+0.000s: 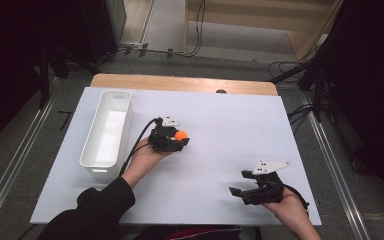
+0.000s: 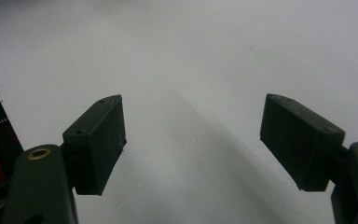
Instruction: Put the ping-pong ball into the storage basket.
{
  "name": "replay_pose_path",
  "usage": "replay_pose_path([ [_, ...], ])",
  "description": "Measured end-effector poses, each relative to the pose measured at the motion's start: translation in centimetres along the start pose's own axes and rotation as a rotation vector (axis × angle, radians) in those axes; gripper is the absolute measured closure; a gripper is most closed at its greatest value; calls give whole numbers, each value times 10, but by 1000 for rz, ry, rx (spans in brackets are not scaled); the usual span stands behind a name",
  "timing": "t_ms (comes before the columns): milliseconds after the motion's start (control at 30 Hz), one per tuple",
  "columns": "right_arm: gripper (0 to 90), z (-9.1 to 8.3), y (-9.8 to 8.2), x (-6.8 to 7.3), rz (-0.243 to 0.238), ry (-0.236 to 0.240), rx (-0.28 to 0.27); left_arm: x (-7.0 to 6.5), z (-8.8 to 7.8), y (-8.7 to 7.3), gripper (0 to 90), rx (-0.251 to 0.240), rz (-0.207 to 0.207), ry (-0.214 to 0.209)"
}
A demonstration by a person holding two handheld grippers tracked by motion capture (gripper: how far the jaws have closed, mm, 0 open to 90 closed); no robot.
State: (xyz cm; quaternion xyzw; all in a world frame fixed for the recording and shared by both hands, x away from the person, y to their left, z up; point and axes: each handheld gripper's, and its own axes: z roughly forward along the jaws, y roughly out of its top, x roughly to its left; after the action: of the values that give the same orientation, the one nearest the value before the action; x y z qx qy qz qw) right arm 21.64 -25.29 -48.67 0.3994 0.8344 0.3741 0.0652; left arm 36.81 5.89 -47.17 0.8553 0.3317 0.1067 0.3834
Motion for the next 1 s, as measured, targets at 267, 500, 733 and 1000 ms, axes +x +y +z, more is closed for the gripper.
replay_pose_path([
  [267,207,0,0,-1,0,-2,-4,-5,-12,6,492,-1,13,-17],
  [500,207,0,0,-1,0,-3,-5,-4,-18,9,492,-1,6,-17],
  [733,207,0,0,-1,3,-4,-6,-5,-25,12,492,-2,13,-20],
  [1000,207,-1,0,-1,3,-5,-7,-7,-31,16,492,1,20,-29],
])
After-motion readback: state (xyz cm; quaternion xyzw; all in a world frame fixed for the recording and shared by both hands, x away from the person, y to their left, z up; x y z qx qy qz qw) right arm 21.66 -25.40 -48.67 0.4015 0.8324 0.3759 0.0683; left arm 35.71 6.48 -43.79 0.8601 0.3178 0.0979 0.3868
